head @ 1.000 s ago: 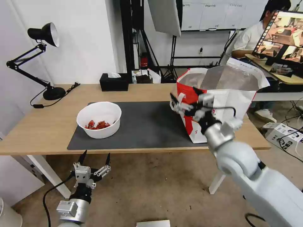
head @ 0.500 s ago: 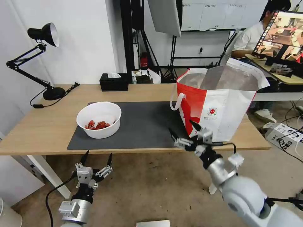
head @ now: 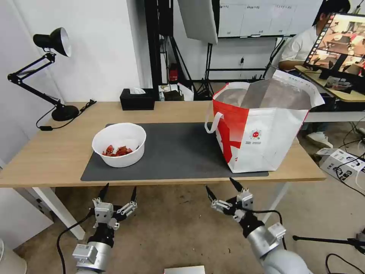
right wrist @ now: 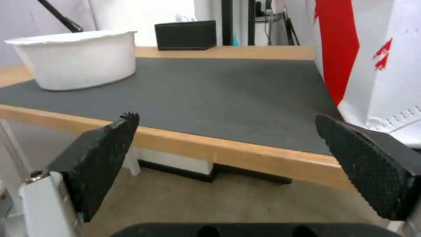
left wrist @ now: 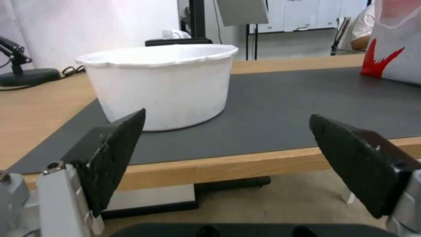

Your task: Pick up the trash from the table and place it into the takeout bag.

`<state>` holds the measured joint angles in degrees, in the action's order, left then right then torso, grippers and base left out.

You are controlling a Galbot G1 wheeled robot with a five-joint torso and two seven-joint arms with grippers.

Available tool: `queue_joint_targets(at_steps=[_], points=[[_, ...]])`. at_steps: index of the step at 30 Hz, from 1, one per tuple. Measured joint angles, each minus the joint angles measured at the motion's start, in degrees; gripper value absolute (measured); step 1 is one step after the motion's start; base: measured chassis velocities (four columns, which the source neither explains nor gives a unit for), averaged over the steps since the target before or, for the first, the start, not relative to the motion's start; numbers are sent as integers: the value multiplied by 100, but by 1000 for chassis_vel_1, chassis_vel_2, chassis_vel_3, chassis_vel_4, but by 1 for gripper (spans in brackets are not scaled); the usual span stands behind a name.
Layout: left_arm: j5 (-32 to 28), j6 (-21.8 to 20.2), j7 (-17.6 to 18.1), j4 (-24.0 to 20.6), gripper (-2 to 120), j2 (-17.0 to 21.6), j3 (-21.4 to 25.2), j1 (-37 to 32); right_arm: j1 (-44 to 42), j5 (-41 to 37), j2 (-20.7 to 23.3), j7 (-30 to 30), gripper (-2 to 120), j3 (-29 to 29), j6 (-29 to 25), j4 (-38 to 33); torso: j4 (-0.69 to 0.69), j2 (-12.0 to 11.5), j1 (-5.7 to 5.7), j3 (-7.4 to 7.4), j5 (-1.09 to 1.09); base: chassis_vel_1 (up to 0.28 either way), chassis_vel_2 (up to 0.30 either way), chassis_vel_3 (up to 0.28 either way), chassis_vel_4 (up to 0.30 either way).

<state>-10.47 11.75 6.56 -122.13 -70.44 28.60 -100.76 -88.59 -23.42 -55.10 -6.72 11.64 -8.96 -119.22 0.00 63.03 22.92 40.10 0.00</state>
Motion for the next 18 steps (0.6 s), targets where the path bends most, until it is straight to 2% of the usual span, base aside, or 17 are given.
queue_joint_targets(at_steps=[13,18], points=[[-3,23,-3,11,100,33,2,-5,-29,306,-119,-165,100,-48,-60,62,0,0,0,1,-1,0,0,0,0],[-207,-70,72,-114,100,242,78,139,-23,303,-117,-168,100,-51,-56,62,0,0,0,0,0,0,0,0,0]])
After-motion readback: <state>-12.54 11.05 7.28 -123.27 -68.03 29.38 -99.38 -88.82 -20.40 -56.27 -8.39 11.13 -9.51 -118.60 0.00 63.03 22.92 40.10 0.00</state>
